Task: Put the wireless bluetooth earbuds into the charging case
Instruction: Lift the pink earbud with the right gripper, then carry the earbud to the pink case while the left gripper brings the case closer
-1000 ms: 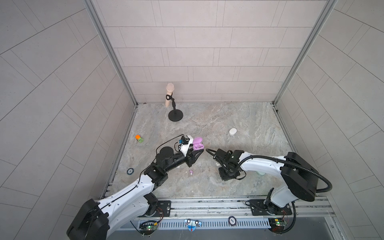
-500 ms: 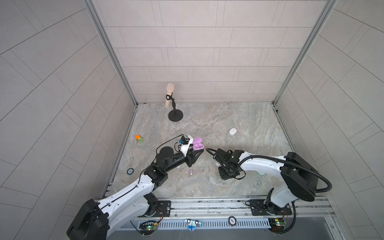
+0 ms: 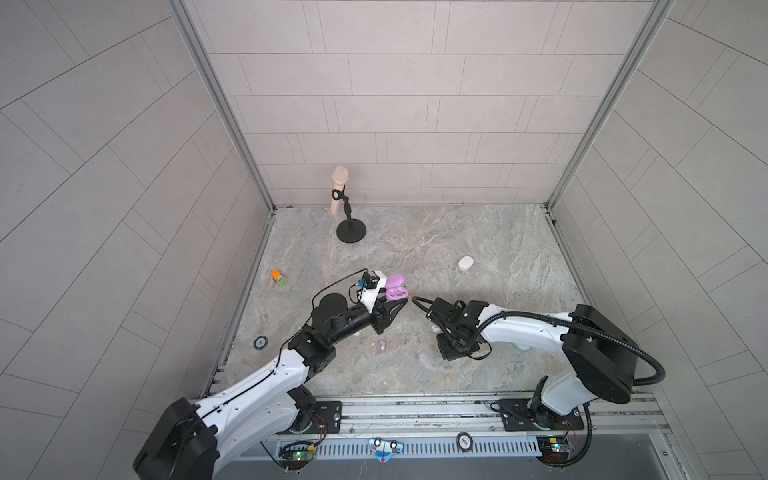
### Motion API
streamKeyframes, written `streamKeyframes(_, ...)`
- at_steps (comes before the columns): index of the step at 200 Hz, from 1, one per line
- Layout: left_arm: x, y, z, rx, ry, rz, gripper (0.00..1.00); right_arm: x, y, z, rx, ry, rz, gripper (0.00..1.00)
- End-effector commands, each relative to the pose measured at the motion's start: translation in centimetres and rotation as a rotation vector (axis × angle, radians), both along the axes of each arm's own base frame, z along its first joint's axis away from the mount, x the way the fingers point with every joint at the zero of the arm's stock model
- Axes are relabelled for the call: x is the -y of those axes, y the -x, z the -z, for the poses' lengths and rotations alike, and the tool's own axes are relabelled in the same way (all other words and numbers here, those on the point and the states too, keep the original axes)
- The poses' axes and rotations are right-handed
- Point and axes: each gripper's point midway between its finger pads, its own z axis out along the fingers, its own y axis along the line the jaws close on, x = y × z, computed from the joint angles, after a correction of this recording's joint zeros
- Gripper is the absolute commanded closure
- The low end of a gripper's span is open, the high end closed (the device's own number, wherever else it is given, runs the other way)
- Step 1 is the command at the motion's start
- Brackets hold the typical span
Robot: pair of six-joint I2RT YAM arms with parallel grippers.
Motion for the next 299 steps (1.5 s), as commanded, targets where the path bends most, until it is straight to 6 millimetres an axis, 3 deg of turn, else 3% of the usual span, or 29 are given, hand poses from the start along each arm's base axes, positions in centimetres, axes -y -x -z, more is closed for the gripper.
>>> streamKeyframes(1,-0.1,0.1,-0.5,0.011,0.015,0.003,0.81,2.3,1.6,1.0,-0.045,0.083,0.032,0.72)
streamKeyframes(67,-0.1,0.1,-0.4,0.009,0.015,0.004,0.81,2.6,1.8,1.2,-0.044,0.091,0.046,0.72)
streamKeyframes(143,-0.2,0.1,-0.6,0.013,0.016,0.001,0.81,2.6,1.7,1.4,-0.042,0.091,0.044,0.83)
streamKeyframes(184,-0.1,0.2,-0.4,0.01,0.015,0.007,0.81,2.1,1.3,0.4,-0.02,0.061,0.041,0.85)
streamKeyframes(240,0.4,0.2,-0.9,0.022,0.029,0.035,0.81,2.3,-0.2,-4.3,0.054,-0.067,0.065,0.86)
streamKeyframes(299,2.8,1.2,-2.3,0.051,0.083,0.177,0.8,3.2,-2.3,-13.4,0.201,-0.273,0.054,0.87)
